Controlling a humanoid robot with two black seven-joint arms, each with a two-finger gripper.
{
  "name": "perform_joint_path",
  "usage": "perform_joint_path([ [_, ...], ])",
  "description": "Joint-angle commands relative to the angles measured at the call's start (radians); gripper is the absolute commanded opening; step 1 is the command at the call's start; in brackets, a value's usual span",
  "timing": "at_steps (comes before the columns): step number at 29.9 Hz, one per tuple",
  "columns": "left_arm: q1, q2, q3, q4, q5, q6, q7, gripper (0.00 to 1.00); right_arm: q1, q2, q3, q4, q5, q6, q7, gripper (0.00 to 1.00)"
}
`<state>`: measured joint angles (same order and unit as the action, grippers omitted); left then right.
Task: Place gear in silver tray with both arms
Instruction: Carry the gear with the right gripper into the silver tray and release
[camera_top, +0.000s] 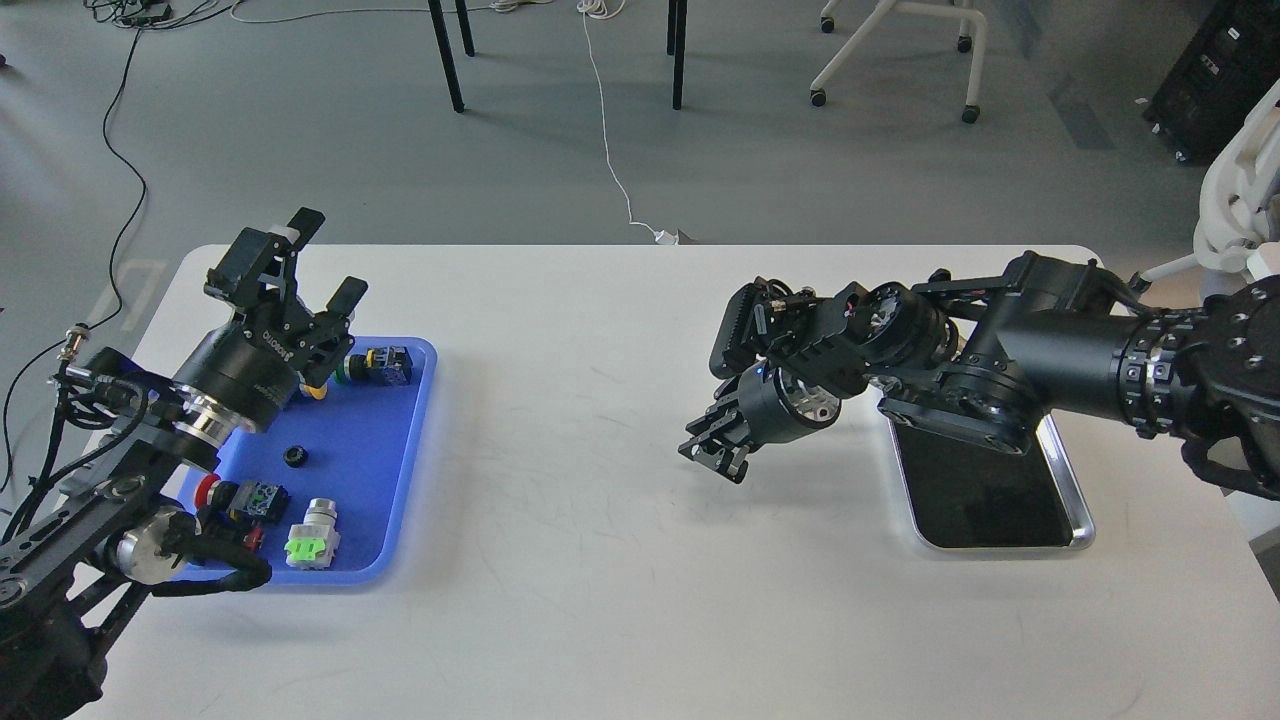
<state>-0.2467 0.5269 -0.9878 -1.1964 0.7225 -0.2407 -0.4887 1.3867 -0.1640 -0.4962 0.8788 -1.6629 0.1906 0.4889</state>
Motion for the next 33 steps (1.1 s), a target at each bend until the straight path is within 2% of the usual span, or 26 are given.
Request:
perform_joint_path([
  [1, 0.0, 0.001, 0.0, 0.0, 0.0, 0.0, 0.0, 0.98, 0.064, -0.126, -0.001, 0.055, 0.002, 0.001, 0.0, 0.16],
  [10, -0.002, -0.002, 0.001, -0.012, 0.0, 0.0, 0.0, 0.98, 0.029, -0.406, -0.002, 0.057, -0.004, 0.001, 0.0, 0.16],
  [15, -0.008, -0.004, 0.001, -0.012, -0.002, -0.002, 0.0, 0.98, -0.038, -0.48, -0.004, 0.011, -0.008, -0.036, 0.0, 0.16],
  [33, -0.013, -0.011, 0.001, -0.012, 0.0, -0.002, 0.0, 0.98, -0.25, -0.442, 0.056, -0.092, -0.003, -0.074, 0.0, 0.19],
])
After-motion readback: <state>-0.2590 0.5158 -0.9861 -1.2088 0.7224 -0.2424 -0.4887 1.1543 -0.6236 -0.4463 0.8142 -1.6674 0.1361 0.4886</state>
